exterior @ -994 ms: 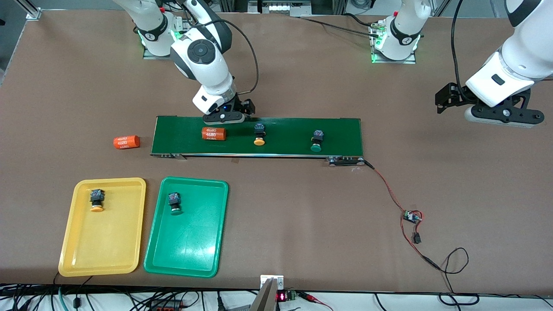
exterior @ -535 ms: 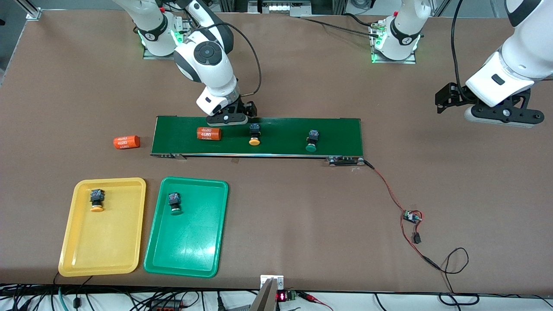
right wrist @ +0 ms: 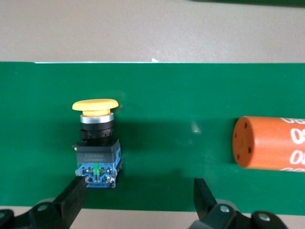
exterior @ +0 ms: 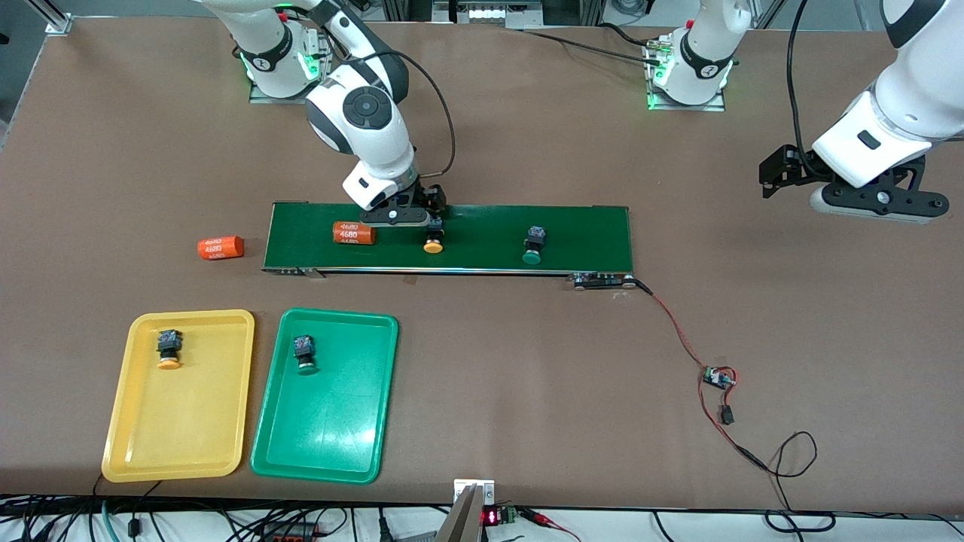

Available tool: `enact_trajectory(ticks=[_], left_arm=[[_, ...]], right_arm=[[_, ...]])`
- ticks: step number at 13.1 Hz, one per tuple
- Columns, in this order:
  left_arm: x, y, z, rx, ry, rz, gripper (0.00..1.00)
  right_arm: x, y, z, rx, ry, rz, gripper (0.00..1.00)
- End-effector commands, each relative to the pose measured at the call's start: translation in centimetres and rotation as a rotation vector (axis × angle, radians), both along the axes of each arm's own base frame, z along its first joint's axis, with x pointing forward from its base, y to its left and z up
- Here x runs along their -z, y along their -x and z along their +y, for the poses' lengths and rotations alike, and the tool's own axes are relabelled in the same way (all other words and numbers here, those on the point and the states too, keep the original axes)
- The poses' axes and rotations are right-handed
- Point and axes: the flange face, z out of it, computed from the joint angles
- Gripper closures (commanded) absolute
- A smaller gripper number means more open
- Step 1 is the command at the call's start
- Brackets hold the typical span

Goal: Sort buttons by color to trays
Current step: 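Grasp the yellow button with the right gripper and lift it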

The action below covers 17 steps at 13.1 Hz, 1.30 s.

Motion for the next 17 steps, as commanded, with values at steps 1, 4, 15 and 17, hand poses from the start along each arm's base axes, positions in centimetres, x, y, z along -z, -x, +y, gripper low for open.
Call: enact_trajectory(ticks=[1,4,15,17], left_arm=[[-0.5,-0.2,0.2,-0.002,-0.022,0.003,0.0],[-0.5,-0.3,0.3,-0.003,-0.023,0.003,0.0],[-0.4,-0.3,0.2,0.004,-0.022,0.005,0.0],[-0.4,-0.3,0.3,0.006,-0.023,0.005,0.0]], right_arm=[[0.2,-0.3,0.4,0.01,0.013,-0.005,0.0],[0.0,-0.7,0.4,0.037,0.008,-0.01,0.0],[1.9,-3.0,0.1,0.06,0.009,0.001,0.09],[2.0,-3.2,-0.1,0.055,0.017,-0.005,0.31]])
